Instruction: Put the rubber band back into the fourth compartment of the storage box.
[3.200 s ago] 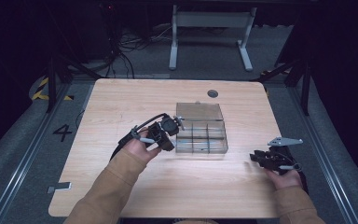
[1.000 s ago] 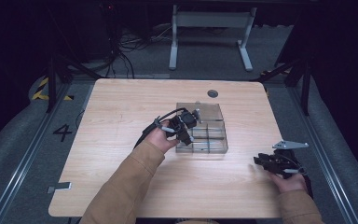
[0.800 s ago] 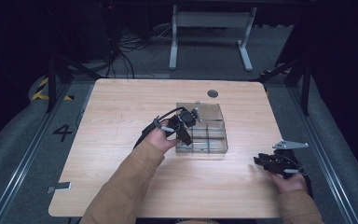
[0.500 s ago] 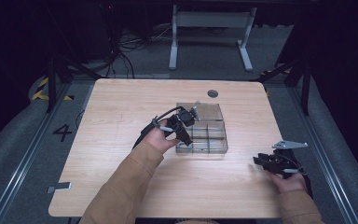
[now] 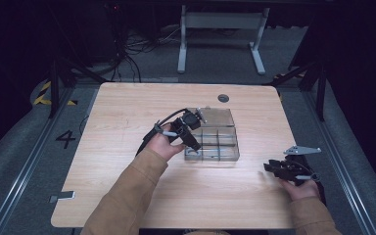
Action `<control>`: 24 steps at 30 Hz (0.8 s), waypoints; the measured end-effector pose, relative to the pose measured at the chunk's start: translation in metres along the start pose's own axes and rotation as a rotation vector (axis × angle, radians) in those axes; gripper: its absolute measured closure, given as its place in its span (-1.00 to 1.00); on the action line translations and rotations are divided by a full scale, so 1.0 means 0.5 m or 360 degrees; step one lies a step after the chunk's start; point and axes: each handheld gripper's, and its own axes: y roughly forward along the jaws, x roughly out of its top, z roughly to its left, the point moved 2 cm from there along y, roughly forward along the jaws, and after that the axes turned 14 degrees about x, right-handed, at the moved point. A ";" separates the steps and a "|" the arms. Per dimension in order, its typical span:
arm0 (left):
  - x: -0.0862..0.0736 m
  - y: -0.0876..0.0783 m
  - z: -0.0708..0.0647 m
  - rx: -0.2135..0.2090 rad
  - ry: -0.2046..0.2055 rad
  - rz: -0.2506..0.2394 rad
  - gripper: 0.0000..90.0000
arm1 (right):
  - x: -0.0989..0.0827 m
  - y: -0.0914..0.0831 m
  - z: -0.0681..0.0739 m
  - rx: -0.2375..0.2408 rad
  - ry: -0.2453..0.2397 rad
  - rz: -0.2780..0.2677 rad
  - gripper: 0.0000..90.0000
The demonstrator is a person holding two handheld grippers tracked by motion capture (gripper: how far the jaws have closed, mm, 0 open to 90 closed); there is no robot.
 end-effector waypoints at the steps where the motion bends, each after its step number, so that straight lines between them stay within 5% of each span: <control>1: -0.004 -0.006 -0.001 0.0013 0.0000 -0.0002 0.32 | 0.001 0.002 0.001 0.0001 -0.0005 0.0001 0.45; 24: -0.114 -0.091 0.006 0.0091 -0.0091 -0.0050 0.16 | 0.024 0.029 0.006 0.0048 -0.0017 0.0023 0.40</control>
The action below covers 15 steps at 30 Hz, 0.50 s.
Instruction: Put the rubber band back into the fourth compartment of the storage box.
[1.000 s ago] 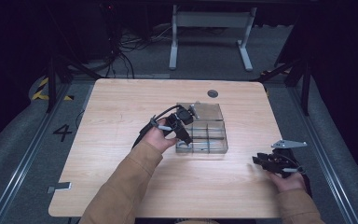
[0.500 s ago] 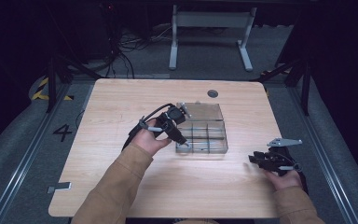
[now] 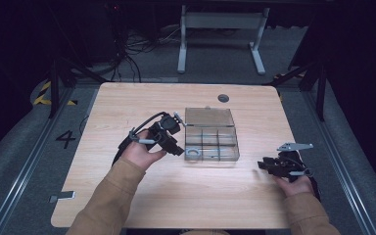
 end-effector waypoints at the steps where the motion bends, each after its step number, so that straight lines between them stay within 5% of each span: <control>1: -0.007 -0.003 0.002 0.0006 -0.0013 -0.0005 0.16 | 0.001 0.001 0.001 0.0004 0.0001 0.0002 0.40; 15: -0.091 -0.037 0.034 0.0044 -0.0142 -0.0041 0.12 | 0.005 0.007 0.005 0.0024 0.0013 0.0005 0.39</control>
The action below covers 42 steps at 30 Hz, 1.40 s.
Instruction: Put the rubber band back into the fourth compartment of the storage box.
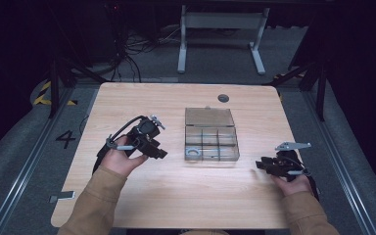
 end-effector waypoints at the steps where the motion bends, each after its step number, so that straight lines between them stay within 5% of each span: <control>1: -0.005 -0.002 0.002 0.0002 -0.0011 -0.0003 0.12 | 0.000 0.000 0.000 -0.0002 0.0000 0.0003 0.39; 8: -0.047 -0.020 0.021 0.0043 -0.0004 -0.0028 0.08 | 0.000 0.000 0.000 -0.0005 -0.0003 0.0004 0.39; 18: -0.102 -0.015 0.044 0.0044 -0.0119 0.0007 0.01 | 0.002 -0.001 0.000 0.0002 -0.0010 -0.0001 0.39; 24: -0.147 -0.009 0.070 0.0153 -0.0195 0.0023 0.01 | 0.003 -0.001 -0.001 0.0003 -0.0015 -0.0009 0.39; 42: -0.231 0.030 0.113 0.0131 -0.0390 0.0015 -0.05 | 0.004 0.001 -0.003 0.0004 -0.0007 0.0001 0.38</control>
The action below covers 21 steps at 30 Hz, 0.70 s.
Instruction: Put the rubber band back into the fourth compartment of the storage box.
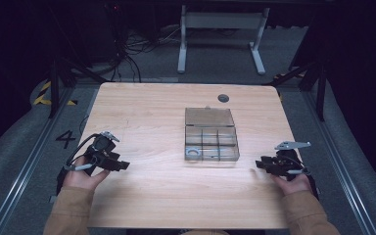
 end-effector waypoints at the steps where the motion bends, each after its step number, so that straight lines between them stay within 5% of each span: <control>1: -0.004 0.007 0.002 0.0009 -0.0014 0.0004 -0.07 | 0.000 0.000 0.000 0.0000 0.0000 0.0000 0.38; 11: -0.026 0.036 0.024 0.0111 -0.0118 -0.0071 -0.07 | 0.000 0.002 -0.001 0.0000 0.0008 0.0000 0.37; 21: -0.034 0.072 0.018 0.0146 -0.0078 0.0046 -0.12 | -0.001 0.004 -0.002 0.0000 0.0008 0.0009 0.35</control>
